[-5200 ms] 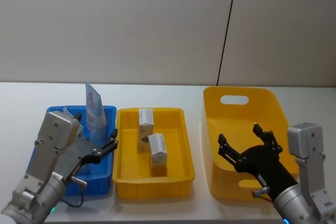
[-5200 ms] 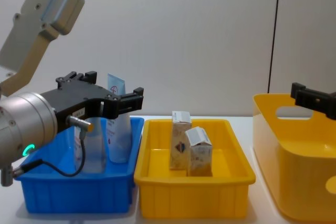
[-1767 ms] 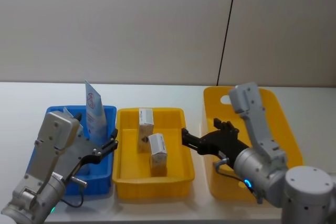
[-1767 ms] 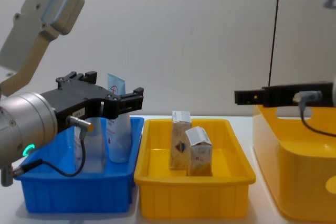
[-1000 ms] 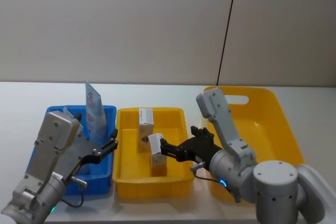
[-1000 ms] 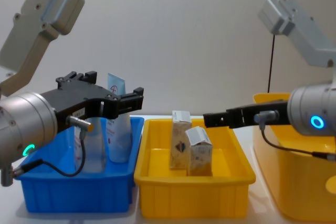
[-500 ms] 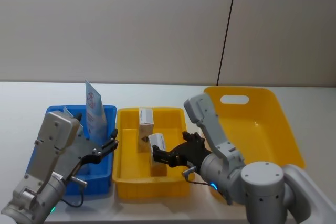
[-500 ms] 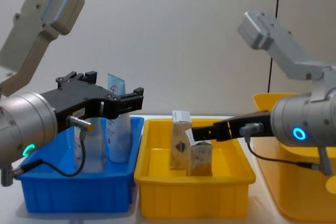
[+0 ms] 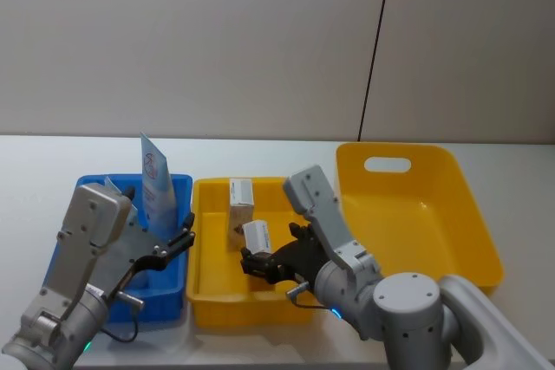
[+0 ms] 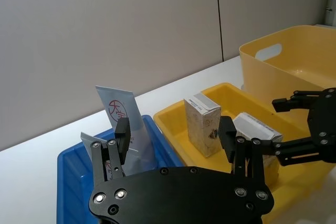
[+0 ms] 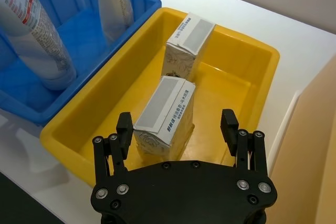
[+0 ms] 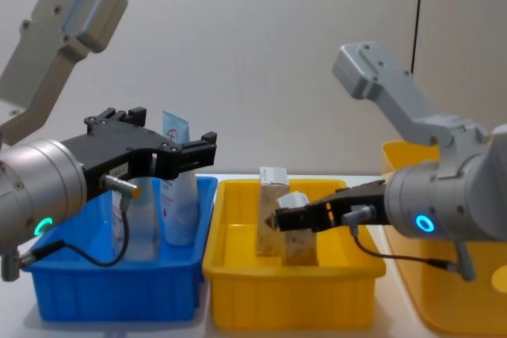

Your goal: Bimanual collaborative sorting of washing and personal care products

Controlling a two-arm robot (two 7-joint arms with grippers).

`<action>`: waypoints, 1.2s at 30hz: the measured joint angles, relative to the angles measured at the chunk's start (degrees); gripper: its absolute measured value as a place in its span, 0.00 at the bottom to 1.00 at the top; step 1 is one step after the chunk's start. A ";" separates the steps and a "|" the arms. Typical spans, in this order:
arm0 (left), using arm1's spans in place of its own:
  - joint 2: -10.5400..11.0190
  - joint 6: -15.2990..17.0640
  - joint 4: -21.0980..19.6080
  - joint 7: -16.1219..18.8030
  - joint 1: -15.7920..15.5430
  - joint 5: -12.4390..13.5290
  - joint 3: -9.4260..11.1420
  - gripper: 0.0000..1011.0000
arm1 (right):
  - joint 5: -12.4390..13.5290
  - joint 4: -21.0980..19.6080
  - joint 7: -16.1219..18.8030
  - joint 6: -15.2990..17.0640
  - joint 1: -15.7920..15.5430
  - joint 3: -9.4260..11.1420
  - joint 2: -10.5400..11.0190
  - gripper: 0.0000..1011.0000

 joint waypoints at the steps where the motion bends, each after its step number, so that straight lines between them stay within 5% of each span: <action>1: 0.00 0.00 0.00 0.00 0.00 0.00 0.00 0.99 | -0.29 0.71 0.02 -0.29 0.27 -0.27 -0.22 0.99; 17: 0.01 0.00 0.00 -0.01 0.00 0.00 0.00 0.99 | -2.20 5.71 0.18 -1.26 1.84 -1.29 -1.94 0.99; 36: 0.00 0.00 0.00 0.00 0.00 0.00 0.00 0.99 | -3.33 6.49 -0.59 -2.04 1.52 -0.64 -2.20 0.96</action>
